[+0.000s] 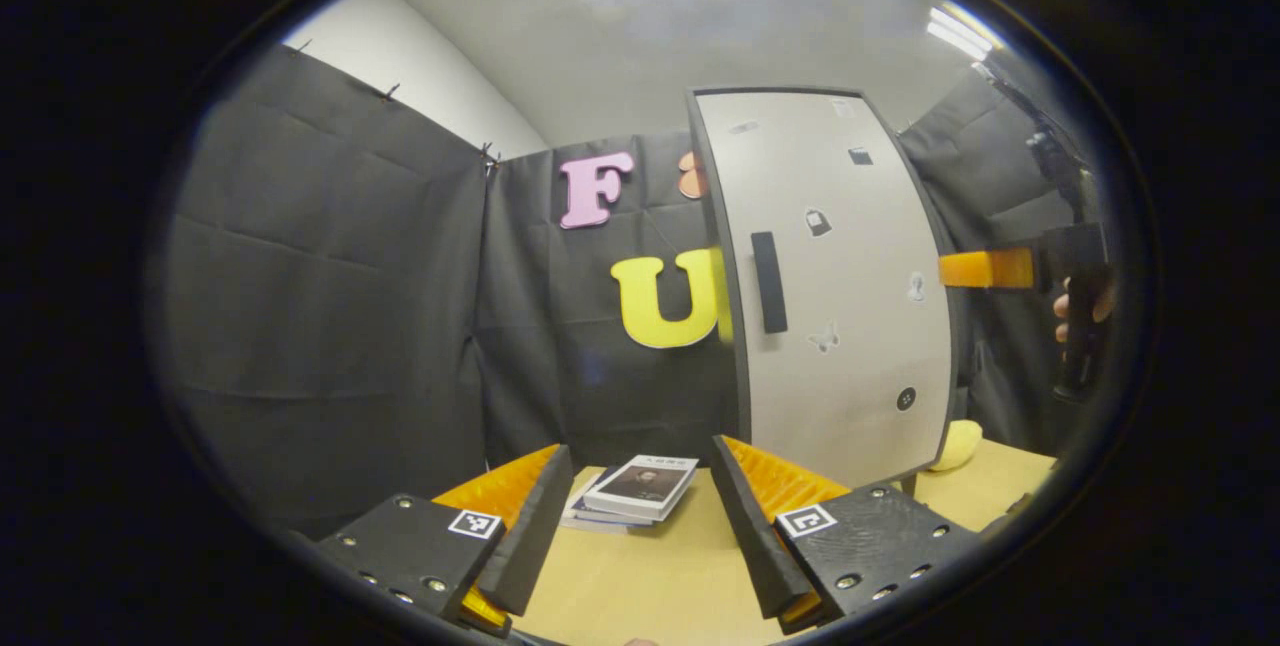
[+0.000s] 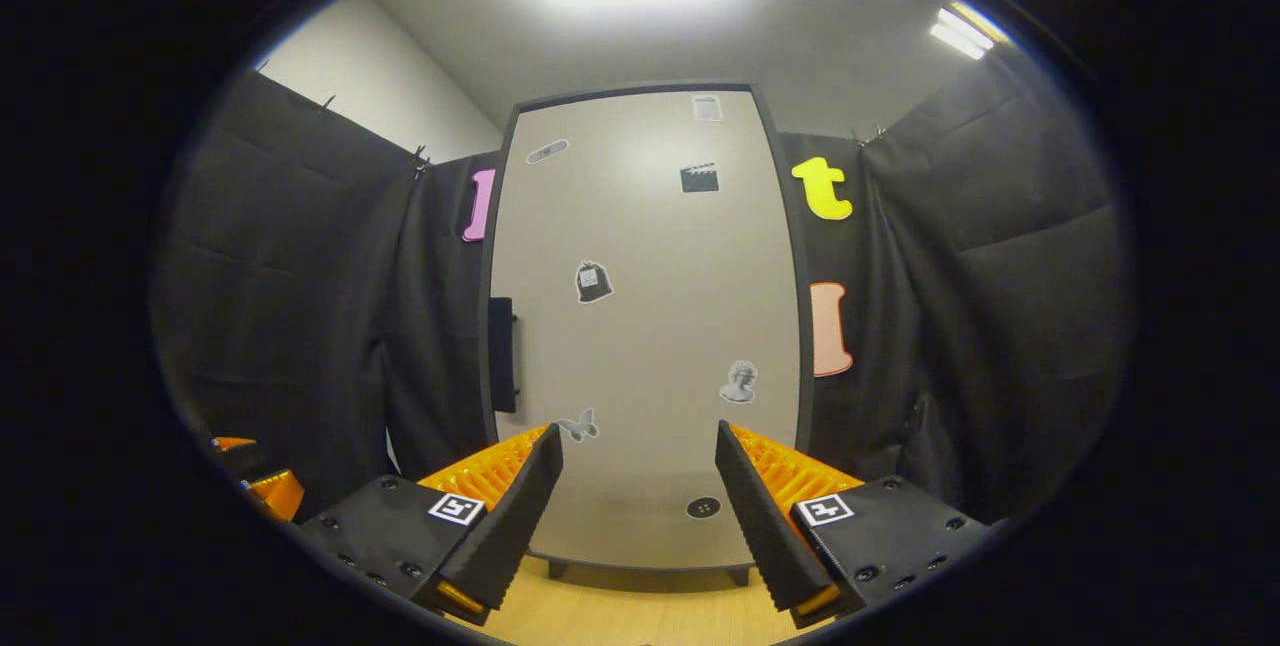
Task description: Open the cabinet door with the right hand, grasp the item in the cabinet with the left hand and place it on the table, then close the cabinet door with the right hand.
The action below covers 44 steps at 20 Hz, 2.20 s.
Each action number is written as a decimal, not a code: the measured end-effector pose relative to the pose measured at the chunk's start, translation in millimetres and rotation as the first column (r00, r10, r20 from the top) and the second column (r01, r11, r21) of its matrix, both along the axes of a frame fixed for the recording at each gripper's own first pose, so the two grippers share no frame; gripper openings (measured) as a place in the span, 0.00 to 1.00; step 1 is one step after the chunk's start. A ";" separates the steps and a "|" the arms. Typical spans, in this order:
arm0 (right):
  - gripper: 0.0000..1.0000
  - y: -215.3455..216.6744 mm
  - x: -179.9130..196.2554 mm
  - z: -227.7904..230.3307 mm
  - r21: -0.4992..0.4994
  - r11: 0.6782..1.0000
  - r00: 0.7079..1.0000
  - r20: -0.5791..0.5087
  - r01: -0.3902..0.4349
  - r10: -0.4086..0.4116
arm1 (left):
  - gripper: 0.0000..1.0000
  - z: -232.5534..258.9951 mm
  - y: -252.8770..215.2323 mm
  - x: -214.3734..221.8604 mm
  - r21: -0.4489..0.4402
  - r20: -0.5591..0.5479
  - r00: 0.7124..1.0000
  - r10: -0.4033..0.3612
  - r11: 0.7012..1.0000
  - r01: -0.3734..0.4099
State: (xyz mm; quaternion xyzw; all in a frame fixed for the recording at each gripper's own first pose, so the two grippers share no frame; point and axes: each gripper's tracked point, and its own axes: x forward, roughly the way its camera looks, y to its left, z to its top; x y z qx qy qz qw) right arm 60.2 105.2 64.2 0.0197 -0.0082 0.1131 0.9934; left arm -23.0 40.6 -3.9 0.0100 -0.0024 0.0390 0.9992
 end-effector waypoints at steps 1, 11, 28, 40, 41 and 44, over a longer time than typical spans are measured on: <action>0.98 8.7 6.3 3.3 -0.001 1.000 1.000 0.001 -0.012 0.012 | 0.84 -1.0 5.5 -1.9 -0.001 -0.002 1.000 0.010 1.000 -0.010; 0.97 84.9 50.3 18.8 0.026 0.995 0.995 -0.027 -0.091 0.092 | 0.84 -13.1 67.0 -24.0 0.001 -0.026 0.992 0.127 0.992 -0.127; 0.97 164.2 126.2 5.9 -0.049 0.994 0.988 -0.119 -0.102 0.096 | 0.84 -35.5 145.0 -62.4 0.019 -0.069 0.961 0.266 0.964 -0.265; 0.31 183.1 155.8 -11.3 -0.065 0.997 0.974 -0.224 -0.044 0.028 | 0.84 -43.8 169.2 -66.9 0.011 -0.081 0.953 0.292 0.956 -0.292; 0.25 181.5 156.1 -10.6 -0.067 0.997 0.973 -0.229 -0.043 0.026 | 0.84 -44.0 169.7 -65.1 0.012 -0.082 0.953 0.291 0.957 -0.291; 0.18 181.3 153.7 -9.9 -0.066 0.996 0.971 -0.234 -0.066 0.049 | 0.84 -39.4 167.5 -62.2 0.010 -0.072 0.958 0.278 0.961 -0.278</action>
